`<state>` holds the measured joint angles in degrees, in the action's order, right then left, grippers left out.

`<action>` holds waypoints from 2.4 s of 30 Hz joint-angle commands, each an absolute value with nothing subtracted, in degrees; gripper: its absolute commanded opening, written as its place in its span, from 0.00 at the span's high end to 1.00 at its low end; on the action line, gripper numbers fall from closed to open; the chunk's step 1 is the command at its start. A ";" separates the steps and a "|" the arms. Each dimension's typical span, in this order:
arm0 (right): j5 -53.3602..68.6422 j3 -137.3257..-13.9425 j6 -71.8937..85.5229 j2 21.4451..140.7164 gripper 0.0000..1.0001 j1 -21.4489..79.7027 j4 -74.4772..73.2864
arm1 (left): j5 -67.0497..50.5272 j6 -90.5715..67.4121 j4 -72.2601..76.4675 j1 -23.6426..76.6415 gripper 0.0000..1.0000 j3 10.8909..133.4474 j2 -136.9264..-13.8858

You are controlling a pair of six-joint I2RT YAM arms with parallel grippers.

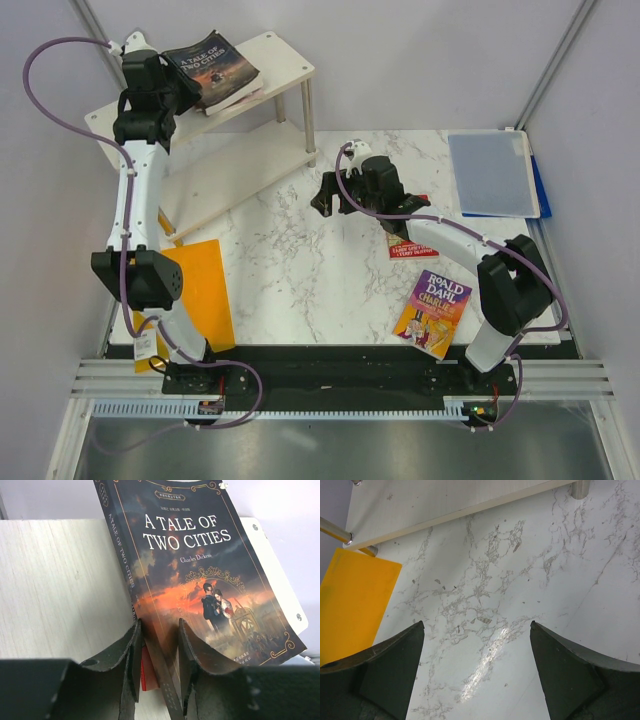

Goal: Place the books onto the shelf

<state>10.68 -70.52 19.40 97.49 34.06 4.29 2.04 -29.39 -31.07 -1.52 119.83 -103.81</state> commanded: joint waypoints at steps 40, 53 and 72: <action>11.69 -69.17 19.86 97.65 0.06 34.01 7.38 | 1.04 -29.18 -31.55 5.54 0.34 109.34 -99.05; 12.13 -68.47 20.04 97.82 0.06 34.01 7.56 | 0.27 -26.90 -20.85 4.57 0.15 102.41 -88.96; 13.45 -71.38 20.74 98.44 0.02 30.85 8.87 | -1.07 -14.88 -26.09 10.27 0.43 112.48 -89.46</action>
